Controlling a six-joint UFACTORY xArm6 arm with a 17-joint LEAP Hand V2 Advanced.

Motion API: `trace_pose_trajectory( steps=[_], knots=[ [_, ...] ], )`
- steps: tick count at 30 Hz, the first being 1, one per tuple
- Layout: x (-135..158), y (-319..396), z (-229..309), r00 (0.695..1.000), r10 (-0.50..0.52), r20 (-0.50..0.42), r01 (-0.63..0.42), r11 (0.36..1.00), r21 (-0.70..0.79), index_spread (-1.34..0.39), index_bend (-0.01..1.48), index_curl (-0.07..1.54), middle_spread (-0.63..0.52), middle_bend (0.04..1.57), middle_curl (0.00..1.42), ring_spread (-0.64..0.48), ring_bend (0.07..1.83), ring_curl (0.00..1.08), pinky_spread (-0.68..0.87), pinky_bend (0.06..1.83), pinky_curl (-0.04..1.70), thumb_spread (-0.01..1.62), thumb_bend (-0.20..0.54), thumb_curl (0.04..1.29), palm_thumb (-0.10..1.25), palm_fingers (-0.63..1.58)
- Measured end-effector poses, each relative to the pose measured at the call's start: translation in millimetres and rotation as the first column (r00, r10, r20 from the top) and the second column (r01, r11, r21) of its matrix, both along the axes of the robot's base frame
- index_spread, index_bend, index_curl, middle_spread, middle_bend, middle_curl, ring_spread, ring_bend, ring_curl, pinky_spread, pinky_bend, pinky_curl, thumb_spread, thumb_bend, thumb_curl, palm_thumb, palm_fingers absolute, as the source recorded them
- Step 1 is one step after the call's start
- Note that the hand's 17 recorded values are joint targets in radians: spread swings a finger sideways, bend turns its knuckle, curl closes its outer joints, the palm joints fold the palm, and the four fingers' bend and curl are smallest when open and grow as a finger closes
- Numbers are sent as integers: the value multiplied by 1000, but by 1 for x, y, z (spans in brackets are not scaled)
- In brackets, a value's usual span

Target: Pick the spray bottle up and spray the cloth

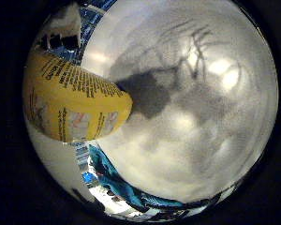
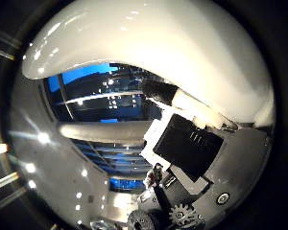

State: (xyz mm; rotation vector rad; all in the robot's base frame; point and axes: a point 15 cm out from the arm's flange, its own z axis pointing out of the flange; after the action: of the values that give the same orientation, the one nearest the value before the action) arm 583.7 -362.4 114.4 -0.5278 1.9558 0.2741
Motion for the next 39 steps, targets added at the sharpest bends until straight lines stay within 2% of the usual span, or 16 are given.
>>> trace_pose_trajectory(
  steps=[2,5,11,17,20,24,28,32,36,39],
  knots=[
    [0,-5,9,1000,-9,26,9,1000,2,-341,1061,801,-182,1208,859,-215,1361,675,-204,1329,771,957,-9,384,909,1120],
    [-1,-10,32,998,2,66,0,1000,-21,-307,1116,848,-162,1284,865,-214,1394,702,-181,1328,864,976,0,419,991,1090],
    [-1,12,91,986,104,132,-95,993,-73,-264,1136,888,-129,1371,836,-210,1408,742,-147,1268,1062,1019,-5,510,1101,1061],
    [-27,45,135,959,271,83,-253,950,-181,-249,1131,905,-118,1394,808,-211,1402,768,-137,1192,1228,1005,-12,577,1104,1057],
    [-47,59,143,937,350,10,-337,911,-236,-246,1124,912,-115,1404,796,-212,1396,779,-135,1149,1309,993,-11,611,1104,1062],
    [-82,67,150,883,446,-147,-469,821,-327,-245,1115,917,-114,1406,785,-218,1393,789,-135,1114,1373,975,-12,638,1111,1070],
    [-111,85,176,804,522,-285,-595,697,-400,-245,1107,922,-113,1407,776,-224,1386,798,-135,1084,1427,962,-14,662,1104,1076],
    [-133,106,198,728,553,-405,-685,567,-457,-245,1100,928,-112,1408,769,-227,1377,806,-136,1061,1470,944,-16,684,1092,1081],
    [-146,137,212,639,574,-512,-766,415,-491,-246,1094,932,-112,1408,764,-230,1369,812,-138,1052,1502,928,-14,701,1084,1085],
    [-155,159,215,591,583,-558,-800,338,-495,-247,1089,936,-112,1408,760,-231,1364,818,-139,1042,1522,921,-15,716,1074,1088]
  ],
)
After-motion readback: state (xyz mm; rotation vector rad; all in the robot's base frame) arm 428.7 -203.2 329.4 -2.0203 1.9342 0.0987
